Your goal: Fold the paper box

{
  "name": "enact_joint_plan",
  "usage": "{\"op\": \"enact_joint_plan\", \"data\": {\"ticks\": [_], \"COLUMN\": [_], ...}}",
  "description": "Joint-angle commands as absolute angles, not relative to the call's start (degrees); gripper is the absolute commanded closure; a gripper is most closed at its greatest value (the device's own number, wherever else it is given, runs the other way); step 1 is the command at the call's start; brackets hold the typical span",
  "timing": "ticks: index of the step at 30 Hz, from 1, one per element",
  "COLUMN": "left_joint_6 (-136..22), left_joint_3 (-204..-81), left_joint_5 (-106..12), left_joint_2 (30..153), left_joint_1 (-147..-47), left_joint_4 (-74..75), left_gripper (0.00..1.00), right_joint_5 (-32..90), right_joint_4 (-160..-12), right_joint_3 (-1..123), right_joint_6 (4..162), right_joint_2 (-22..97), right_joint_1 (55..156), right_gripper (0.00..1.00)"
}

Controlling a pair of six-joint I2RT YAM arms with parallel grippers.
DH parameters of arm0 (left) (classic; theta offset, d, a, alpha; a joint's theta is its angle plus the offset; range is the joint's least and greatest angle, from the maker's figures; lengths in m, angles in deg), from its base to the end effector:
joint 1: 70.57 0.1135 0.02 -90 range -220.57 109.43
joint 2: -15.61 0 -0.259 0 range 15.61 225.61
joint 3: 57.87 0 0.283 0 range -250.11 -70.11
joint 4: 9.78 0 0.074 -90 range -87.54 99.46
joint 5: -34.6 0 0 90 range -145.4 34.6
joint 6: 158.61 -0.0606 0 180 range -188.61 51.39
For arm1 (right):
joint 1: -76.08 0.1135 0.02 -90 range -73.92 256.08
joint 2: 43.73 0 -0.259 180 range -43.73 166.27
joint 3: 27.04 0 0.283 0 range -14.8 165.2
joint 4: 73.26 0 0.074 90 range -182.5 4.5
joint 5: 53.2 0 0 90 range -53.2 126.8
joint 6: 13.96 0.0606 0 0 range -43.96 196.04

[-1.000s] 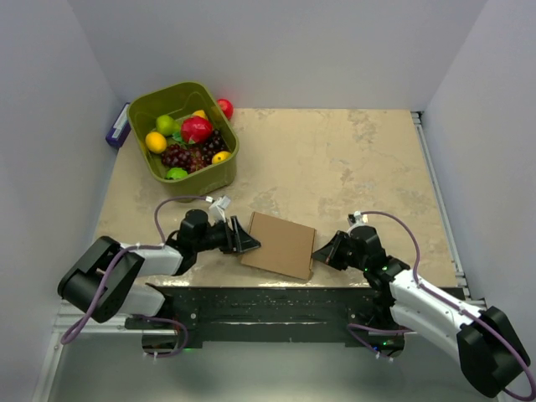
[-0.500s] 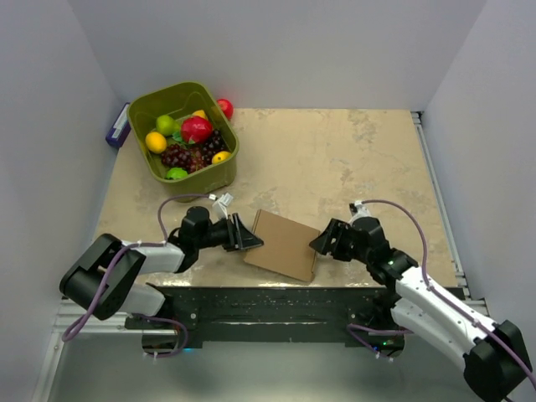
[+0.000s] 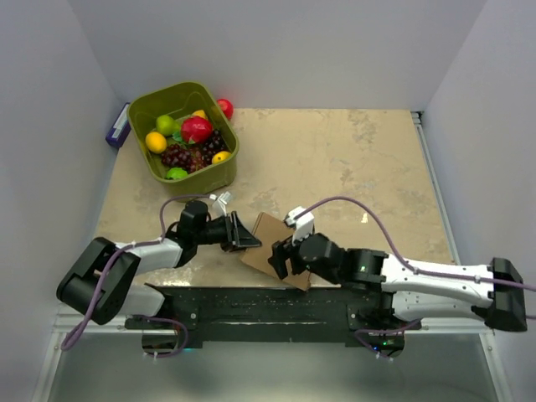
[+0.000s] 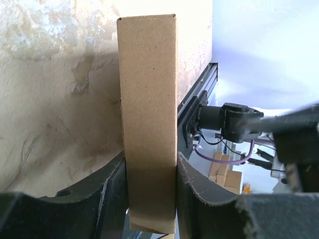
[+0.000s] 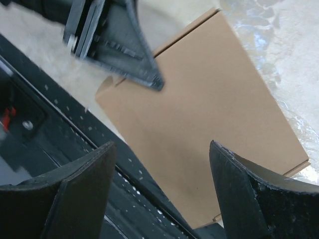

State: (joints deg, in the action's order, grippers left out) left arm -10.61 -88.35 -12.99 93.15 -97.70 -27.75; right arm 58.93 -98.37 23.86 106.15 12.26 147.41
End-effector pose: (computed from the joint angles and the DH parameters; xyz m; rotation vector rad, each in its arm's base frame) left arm 0.2134 -0.1552 0.1015 -0.1076 2.3830 -1.5895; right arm 0.1079 0.2480 0.2376 -0.5218 2.0629 0.6794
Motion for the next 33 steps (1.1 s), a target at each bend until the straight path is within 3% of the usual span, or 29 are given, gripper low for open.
{"op": "enact_joint_plan", "data": {"ticks": [1,6,17,22,33], "left_joint_6": [-7.53,-4.64,0.29,1.08,2.14], "left_joint_3": [-88.74,-87.95,-86.28,-85.4,-83.82], "left_joint_5": [-9.26,-7.59,-4.34,-3.46,-1.61], "left_joint_2": [89.89,88.3,87.07,85.67,82.85], "left_joint_1": [-95.62,-93.6,-91.49,-90.96,-90.34], "left_joint_4": [-25.23,-24.34,-25.93,-24.96,-23.47], "left_gripper": [0.94,0.94,0.95,0.96,0.98], "right_joint_5": [77.65,90.11,103.76,106.84,111.94], "right_joint_4": [-100.09,-103.6,-116.87,-124.07,-133.58], "right_joint_3": [29.23,35.47,47.95,50.59,54.81], "right_joint_6": [102.41,104.07,110.4,115.06,121.58], "right_joint_2": [18.39,30.41,50.39,56.54,64.73], "right_joint_1": [156.83,166.4,172.32,172.23,170.3], "right_gripper": [0.21,0.2,0.21,0.34,0.43]}}
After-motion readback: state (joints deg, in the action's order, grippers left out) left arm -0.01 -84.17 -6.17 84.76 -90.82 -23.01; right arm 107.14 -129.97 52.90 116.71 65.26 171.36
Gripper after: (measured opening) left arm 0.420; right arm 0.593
